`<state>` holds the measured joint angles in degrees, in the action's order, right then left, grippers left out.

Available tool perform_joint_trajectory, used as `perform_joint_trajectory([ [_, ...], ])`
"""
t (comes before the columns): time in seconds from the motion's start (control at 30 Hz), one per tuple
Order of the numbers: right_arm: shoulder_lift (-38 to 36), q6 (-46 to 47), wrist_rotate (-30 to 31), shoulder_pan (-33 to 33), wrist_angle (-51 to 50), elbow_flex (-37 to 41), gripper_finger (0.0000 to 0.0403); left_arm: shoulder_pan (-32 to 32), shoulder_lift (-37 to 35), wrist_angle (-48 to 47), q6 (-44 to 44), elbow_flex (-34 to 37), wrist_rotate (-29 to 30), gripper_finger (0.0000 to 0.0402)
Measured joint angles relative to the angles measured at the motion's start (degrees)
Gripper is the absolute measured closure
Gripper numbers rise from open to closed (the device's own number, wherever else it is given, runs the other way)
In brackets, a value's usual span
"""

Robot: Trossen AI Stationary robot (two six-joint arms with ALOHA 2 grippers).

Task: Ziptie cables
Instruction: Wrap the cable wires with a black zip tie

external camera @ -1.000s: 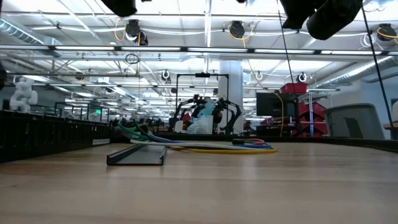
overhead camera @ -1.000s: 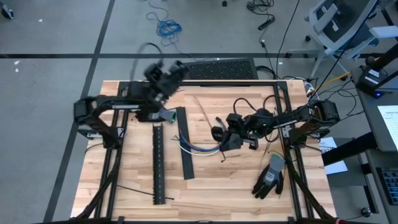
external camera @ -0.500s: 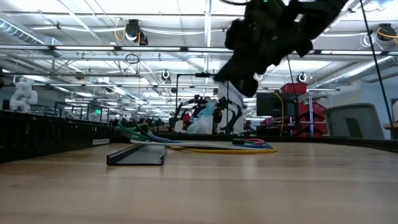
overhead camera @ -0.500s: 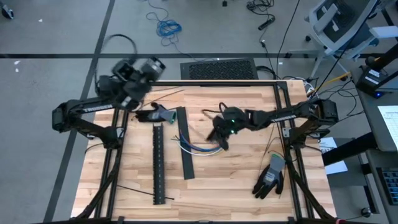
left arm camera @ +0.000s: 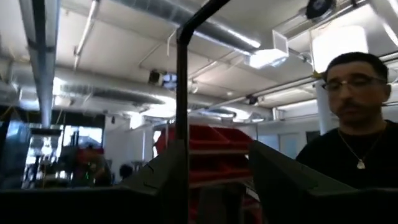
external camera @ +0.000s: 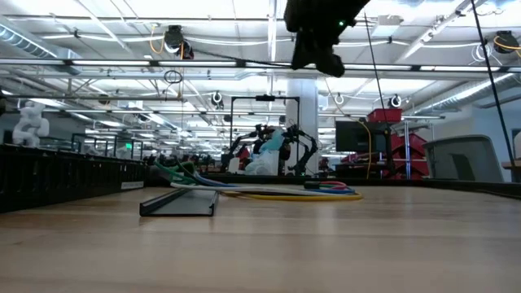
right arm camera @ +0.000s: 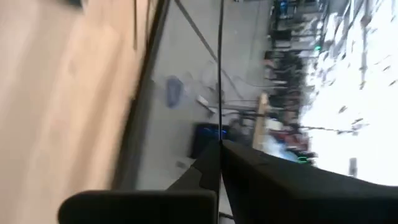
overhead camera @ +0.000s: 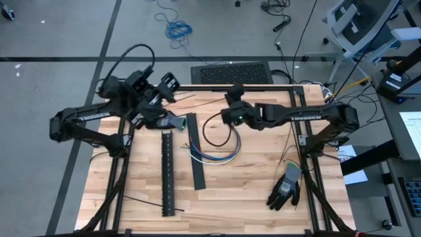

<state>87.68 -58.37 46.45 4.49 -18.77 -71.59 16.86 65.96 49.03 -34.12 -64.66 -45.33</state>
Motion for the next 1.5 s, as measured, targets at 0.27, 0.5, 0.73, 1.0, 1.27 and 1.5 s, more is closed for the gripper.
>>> perform_joint_trajectory([
  [0.27, -7.00, -5.57, -0.62, -7.17, 8.18, -0.04, 0.0403, 4.46, -2.60, -28.52, 7.24, 0.02, 5.09, 0.0228],
  [0.5, -11.66, -14.68, -7.58, -11.61, 8.24, -0.15, 0.0403, 5.40, 2.27, -25.91, 0.21, 0.04, 5.23, 0.0228],
  [0.73, -11.59, -22.01, -5.05, -13.80, 6.66, -0.11, 0.0403, 3.57, 7.76, -24.20, -19.25, 0.04, 0.27, 0.0228],
  [1.0, -14.17, -21.35, -9.22, -15.58, 8.99, -0.13, 0.0403, 0.81, 12.77, -22.54, -32.42, 0.04, -1.15, 0.0228],
  [1.27, -15.41, -23.87, -9.38, -15.56, 10.47, -0.09, 0.0403, -1.87, 13.61, -18.81, -44.62, 0.04, -2.17, 0.0228],
  [1.5, -15.39, -26.25, -9.86, -15.93, 10.91, -0.09, 0.0403, -2.02, 14.64, -19.61, -45.13, 0.04, -1.91, 0.0228],
])
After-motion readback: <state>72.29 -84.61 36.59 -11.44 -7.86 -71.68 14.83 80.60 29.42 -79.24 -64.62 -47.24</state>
